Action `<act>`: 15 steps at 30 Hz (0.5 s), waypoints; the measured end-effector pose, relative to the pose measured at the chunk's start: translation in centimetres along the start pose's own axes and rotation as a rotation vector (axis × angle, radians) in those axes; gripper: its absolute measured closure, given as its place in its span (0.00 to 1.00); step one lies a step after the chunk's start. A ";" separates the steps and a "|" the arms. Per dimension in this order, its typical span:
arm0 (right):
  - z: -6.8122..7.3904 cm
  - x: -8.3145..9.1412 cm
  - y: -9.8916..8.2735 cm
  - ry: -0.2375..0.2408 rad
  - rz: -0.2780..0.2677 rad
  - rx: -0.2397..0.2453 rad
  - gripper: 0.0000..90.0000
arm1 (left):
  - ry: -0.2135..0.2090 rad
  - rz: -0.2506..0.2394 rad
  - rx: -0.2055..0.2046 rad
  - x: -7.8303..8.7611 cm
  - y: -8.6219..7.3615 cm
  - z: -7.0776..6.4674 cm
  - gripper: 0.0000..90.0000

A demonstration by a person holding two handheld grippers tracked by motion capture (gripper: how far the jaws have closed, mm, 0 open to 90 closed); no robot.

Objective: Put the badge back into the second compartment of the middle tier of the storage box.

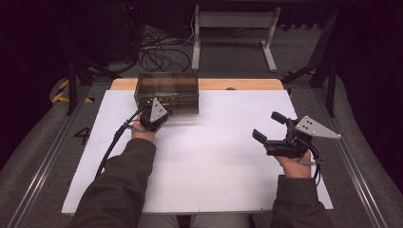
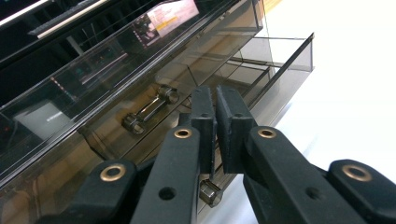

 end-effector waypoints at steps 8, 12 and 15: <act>0.1 0.0 0.0 0.001 0.001 0.001 0.02 | 0.003 0.004 0.013 0.1 0.0 0.1 0.94; 0.0 0.0 0.0 0.000 0.001 0.001 0.02 | 0.003 0.005 0.021 0.1 0.0 0.1 0.92; 0.0 0.0 0.0 0.000 0.000 0.000 0.02 | 0.003 0.005 0.019 0.2 0.0 0.1 0.90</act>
Point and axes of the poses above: each handheld gripper's, and its own axes: x roughly backward along the jaws, y roughly out of its top, z roughly to its left, the point moved 9 cm from there along -x, roughly forward along the jaws, and after that the axes turned 11 degrees about -x, right-handed, at the moved point
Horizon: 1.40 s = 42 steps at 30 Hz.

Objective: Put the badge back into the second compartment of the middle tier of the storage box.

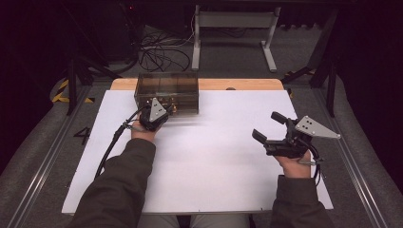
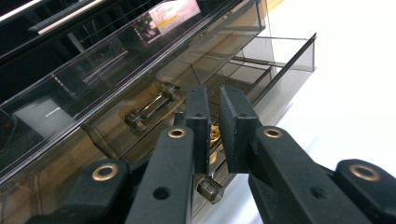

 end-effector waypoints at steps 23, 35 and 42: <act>0.2 -0.3 -0.2 0.002 0.011 -0.001 0.02 | -0.010 -0.062 0.151 1.8 1.3 0.5 0.70; 0.3 -0.4 -0.3 0.002 0.013 0.005 0.02 | 0.013 -0.097 0.193 3.8 2.0 0.9 0.58; 0.3 -0.4 -0.3 0.000 0.013 0.005 0.02 | 0.001 -0.092 0.233 4.9 2.2 1.1 0.45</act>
Point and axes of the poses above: each handheld gripper's, and its own axes: x roughly backward along the jaws, y roughly out of its top, z roughly to its left, the point moved 9 cm from there along -x, roughly forward along the jaws, and after that the axes turned 11 degrees about -x, right-handed, at the moved point
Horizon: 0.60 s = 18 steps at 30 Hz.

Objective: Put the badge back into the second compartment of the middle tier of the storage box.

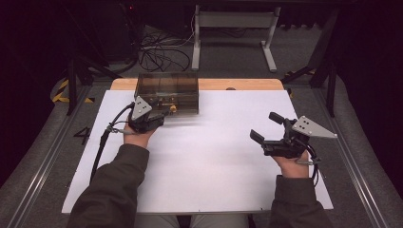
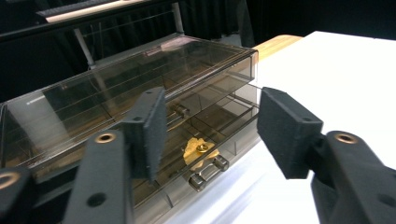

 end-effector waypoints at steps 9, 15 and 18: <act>0.0 -0.1 -0.1 -0.001 0.002 -0.003 0.02 | -0.027 -0.022 0.031 1.3 1.1 -0.4 0.35; 0.0 -0.1 -0.1 -0.002 0.002 -0.002 0.02 | -0.027 -0.039 0.046 2.3 1.7 -0.7 0.27; 0.0 -0.1 -0.1 -0.003 0.002 -0.003 0.02 | -0.022 -0.042 0.053 2.9 1.8 -0.8 0.24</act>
Point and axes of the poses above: each handheld gripper's, and its own axes: x roughly backward along the jaws, y roughly out of its top, z roughly to its left, the point moved 9 cm from there along -x, roughly forward along the jaws, and after that the axes turned 11 degrees about -x, right-handed, at the moved point
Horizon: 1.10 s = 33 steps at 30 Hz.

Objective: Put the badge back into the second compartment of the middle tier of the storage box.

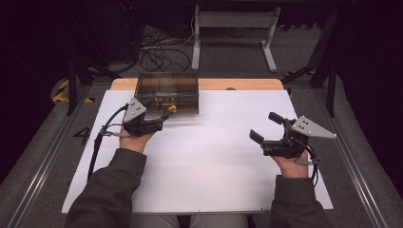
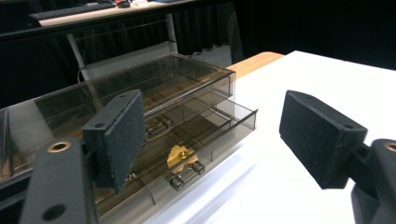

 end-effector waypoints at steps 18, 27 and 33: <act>0.0 -0.1 -0.1 -0.004 0.005 -0.001 0.02 | -0.018 -0.033 0.045 3.4 0.2 -0.6 0.12; -0.1 -0.2 -0.2 -0.009 0.007 -0.004 0.02 | -0.017 -0.058 0.049 5.3 0.8 -0.9 0.08; -0.3 -0.2 -0.3 -0.013 0.006 -0.001 0.02 | -0.016 -0.074 0.064 6.5 0.8 -0.9 0.07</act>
Point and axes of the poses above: each handheld gripper's, and its own axes: x roughly backward along the jaws, y roughly out of its top, z roughly to its left, the point moved 9 cm from there along -x, roughly forward along the jaws, and after that the axes turned 11 degrees about -x, right-handed, at the moved point
